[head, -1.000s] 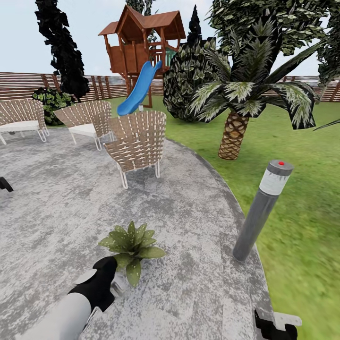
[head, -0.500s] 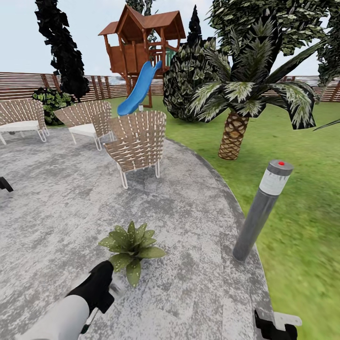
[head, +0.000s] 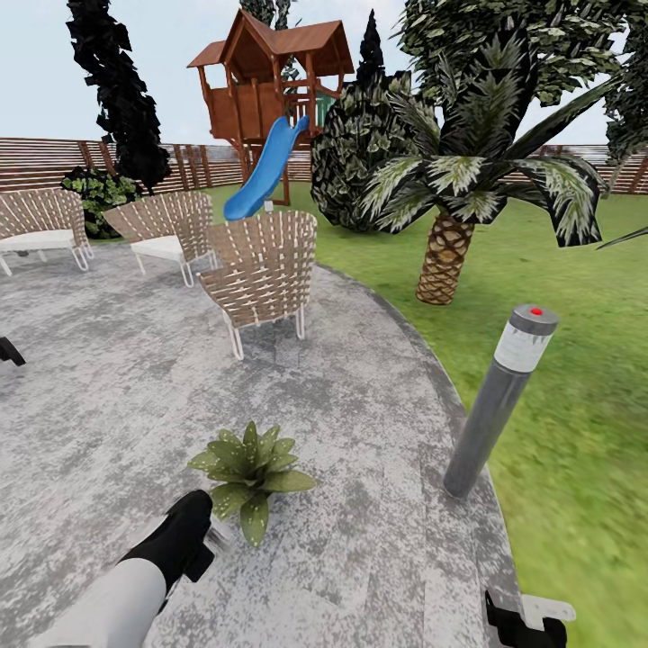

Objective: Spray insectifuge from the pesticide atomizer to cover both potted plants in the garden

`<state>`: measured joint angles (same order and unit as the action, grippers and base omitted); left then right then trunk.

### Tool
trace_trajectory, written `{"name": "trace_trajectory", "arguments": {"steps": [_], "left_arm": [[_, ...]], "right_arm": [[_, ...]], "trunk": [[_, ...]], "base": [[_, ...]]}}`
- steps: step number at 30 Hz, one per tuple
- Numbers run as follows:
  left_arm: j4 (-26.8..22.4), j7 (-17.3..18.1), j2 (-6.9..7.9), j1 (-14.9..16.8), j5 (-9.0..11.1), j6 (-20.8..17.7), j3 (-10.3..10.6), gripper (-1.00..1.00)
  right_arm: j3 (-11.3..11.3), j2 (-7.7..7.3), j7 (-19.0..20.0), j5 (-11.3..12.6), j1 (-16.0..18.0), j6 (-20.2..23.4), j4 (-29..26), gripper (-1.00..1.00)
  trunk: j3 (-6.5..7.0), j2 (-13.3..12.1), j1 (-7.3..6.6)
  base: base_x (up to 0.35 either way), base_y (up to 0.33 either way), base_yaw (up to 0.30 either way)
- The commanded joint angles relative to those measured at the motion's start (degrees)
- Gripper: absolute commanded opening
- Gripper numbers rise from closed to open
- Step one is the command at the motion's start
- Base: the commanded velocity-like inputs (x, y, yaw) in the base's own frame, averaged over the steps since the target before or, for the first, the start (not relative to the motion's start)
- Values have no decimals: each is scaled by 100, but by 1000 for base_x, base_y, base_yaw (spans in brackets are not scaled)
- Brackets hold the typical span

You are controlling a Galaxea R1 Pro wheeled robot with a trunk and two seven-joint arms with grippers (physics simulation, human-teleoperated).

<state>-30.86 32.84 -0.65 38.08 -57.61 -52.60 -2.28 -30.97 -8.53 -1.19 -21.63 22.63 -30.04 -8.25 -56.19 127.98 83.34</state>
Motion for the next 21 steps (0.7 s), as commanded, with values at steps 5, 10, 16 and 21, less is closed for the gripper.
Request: {"name": "trace_trajectory", "arguments": {"steps": [5,10,16,21], "left_arm": [[-7,45,-148,-1,-153,6,-14,-100],[77,47,-109,-76,-167,12,-19,-100],[72,39,-4,-250,-172,13,-49,-100],[6,38,51,-257,-163,13,-53,-100]], "right_arm": [[-40,0,-12,-60,5,-22,8,100],[-35,0,-12,-60,5,-20,8,100],[-40,0,-12,-60,6,-23,8,100],[-39,0,-12,-60,5,-25,8,100]], "trunk": [[-5,2,-1],[-5,2,-1],[-5,2,-1],[-5,2,-1]], "base": [[168,0,0],[76,0,0],[2,0,0],[0,0,106]]}}
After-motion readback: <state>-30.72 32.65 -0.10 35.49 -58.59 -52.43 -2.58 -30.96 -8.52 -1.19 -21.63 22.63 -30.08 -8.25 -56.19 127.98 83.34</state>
